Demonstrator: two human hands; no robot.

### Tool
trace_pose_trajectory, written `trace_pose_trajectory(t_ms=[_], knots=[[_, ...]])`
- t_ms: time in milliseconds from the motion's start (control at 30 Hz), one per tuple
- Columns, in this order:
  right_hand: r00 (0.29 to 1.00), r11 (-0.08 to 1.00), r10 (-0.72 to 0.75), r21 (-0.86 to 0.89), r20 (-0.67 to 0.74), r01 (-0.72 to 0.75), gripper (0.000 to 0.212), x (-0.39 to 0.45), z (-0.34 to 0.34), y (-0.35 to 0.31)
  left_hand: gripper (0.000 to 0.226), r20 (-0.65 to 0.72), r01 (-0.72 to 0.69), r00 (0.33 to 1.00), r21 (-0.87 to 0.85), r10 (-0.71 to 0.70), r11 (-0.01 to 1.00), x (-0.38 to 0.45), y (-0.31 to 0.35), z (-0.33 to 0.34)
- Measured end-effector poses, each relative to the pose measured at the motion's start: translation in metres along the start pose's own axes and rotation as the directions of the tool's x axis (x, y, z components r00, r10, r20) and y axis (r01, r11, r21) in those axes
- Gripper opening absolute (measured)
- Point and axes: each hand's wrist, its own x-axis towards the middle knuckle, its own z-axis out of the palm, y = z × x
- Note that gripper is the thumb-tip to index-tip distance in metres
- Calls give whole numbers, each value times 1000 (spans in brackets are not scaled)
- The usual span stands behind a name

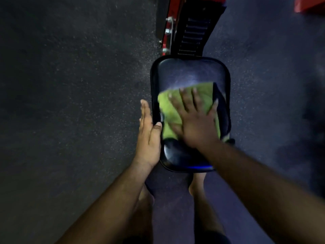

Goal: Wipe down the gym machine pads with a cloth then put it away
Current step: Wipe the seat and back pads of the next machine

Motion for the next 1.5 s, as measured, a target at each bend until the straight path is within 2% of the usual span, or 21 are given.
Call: trace_pose_trajectory(t_ms=[100,167,267,333,433,500,567,633,700,733,767,833,933,1000,1133,1200,1267,1300,1367,1433,1500], knots=[[986,986,161,59,-50,-158,75,96,-24,-5,69,80,-41,996,44,37,998,0,-4,-2],[986,987,157,45,-51,-155,76,114,-29,-30,75,22,23,1000,-35,-22,999,1,0,-3],[988,985,-149,-94,-43,145,69,54,-13,-58,77,-134,104,983,-174,-129,979,-1,8,-12],[956,949,-295,-117,5,293,66,-12,4,-63,72,-192,133,969,-138,-158,982,-8,10,-23],[895,875,-431,-189,118,446,76,-97,30,-44,70,-188,152,969,-47,-158,987,-20,8,-33],[876,850,-471,-213,103,482,88,-133,39,-10,71,-126,137,983,40,-131,990,-27,2,-30],[935,917,-352,-186,42,354,103,-142,40,35,74,-66,85,995,133,-77,987,-32,-4,-20],[996,996,-85,-5,-11,85,107,-122,29,67,76,-29,25,999,205,-20,978,-31,-9,-9],[982,974,187,124,17,-188,99,-91,18,56,77,-6,-13,1000,279,15,960,-26,-10,5],[969,965,247,92,3,-246,97,-80,17,36,76,-13,-20,1000,314,25,949,-22,-9,10],[971,970,239,43,-28,-238,95,-78,17,15,76,-34,-17,999,340,30,940,-18,-7,17],[995,998,68,0,-66,-68,90,-92,26,-17,75,-83,-13,996,364,46,931,-14,0,26],[989,991,-132,-31,-62,130,88,-115,35,13,74,-59,-49,995,446,84,894,-13,6,33],[996,996,-76,33,-55,78,86,-107,32,51,75,-16,-88,993,548,115,832,-11,8,35],[975,928,222,306,11,-215,78,-53,13,82,77,-23,-34,998,671,66,740,8,13,47],[946,915,325,250,7,-317,78,-11,1,68,76,-91,14,994,688,67,726,12,13,55],[975,974,219,66,-46,-216,78,31,-9,40,76,-142,12,985,623,98,782,13,11,57],[994,996,88,5,-69,-88,78,49,-14,25,77,-173,6,979,552,107,834,13,9,56],[982,983,-182,-29,-53,181,77,86,-22,3,80,-241,19,966,425,93,905,14,6,53],[936,935,-351,-45,-6,351,77,116,-31,3,80,-251,44,964,465,84,884,16,4,53],[918,916,-395,-88,-28,392,78,135,-38,28,79,-227,54,968,597,104,800,18,2,56]])
